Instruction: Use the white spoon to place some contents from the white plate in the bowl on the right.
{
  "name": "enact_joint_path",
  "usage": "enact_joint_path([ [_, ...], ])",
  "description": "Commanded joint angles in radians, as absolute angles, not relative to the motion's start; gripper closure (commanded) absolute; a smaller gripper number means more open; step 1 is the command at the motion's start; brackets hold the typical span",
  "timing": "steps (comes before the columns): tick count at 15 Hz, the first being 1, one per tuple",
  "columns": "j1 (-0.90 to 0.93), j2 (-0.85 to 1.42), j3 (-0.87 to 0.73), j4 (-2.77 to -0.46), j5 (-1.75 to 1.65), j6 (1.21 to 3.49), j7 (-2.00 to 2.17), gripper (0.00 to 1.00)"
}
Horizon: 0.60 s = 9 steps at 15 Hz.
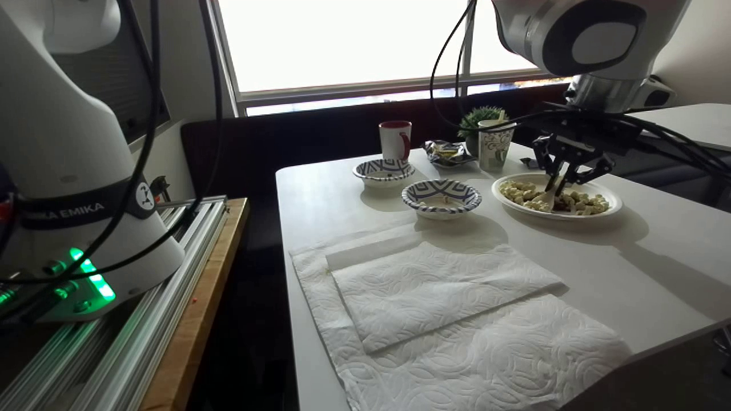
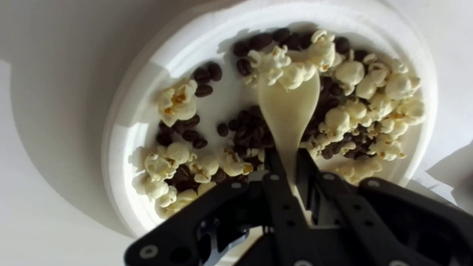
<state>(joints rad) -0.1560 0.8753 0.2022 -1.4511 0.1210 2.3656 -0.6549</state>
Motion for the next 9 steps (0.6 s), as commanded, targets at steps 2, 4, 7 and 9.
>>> enact_joint_path([
  [2,-0.113,0.826,0.153,-1.504,0.061,2.344,-0.604,0.96],
  [4,-0.108,0.827,0.151,-1.507,0.047,2.351,-0.613,0.96],
  [7,-0.107,0.834,0.158,-1.500,0.036,2.364,-0.632,0.96],
  [9,-0.106,0.834,0.161,-1.499,0.029,2.369,-0.641,0.96],
])
